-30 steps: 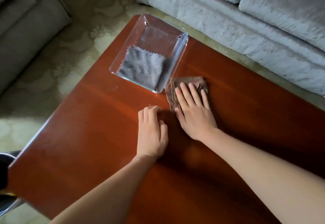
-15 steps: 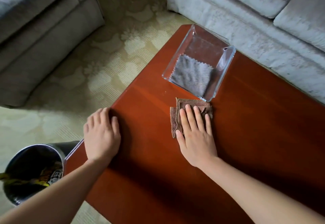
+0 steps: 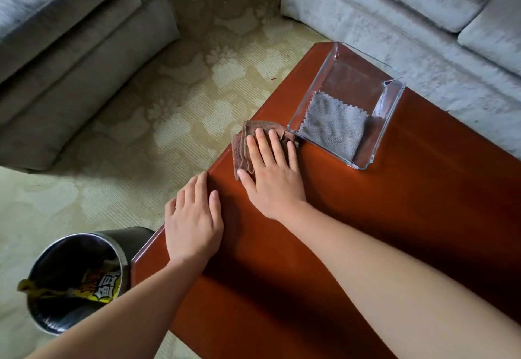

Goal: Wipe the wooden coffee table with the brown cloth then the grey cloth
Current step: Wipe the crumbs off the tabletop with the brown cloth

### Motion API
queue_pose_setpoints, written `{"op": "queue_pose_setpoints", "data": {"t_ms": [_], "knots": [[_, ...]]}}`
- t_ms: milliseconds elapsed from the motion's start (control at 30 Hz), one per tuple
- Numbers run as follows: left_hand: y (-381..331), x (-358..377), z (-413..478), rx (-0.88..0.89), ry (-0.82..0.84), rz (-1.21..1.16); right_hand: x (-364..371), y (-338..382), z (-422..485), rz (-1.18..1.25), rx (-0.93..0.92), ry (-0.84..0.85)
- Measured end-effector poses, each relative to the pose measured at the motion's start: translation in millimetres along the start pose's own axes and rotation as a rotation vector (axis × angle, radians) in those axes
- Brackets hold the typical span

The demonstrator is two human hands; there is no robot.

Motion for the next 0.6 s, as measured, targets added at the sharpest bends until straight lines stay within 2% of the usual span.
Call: {"op": "queue_pose_setpoints", "data": {"t_ms": [233, 467, 600], "knots": [[-2, -1, -2, -0.006, 0.012, 0.031, 19, -33, -107, -0.05, -0.021, 0.028], [-3, 2, 0, -0.014, 0.019, 0.066, 45, -64, -221, -0.016, 0.041, 0.03], [-34, -4, -4, 0.137, 0.005, 0.027, 34, -65, -232, 0.099, 0.024, -0.021]]}}
Point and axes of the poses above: each hand's wrist, its own z-axis towards the middle knuckle, its own x-axis out of the palm, y = z × x, the point moved 10 cm from there along z, towards the middle knuckle, and after that the axes turned 4 degrees about x, right-handed, at the moved point
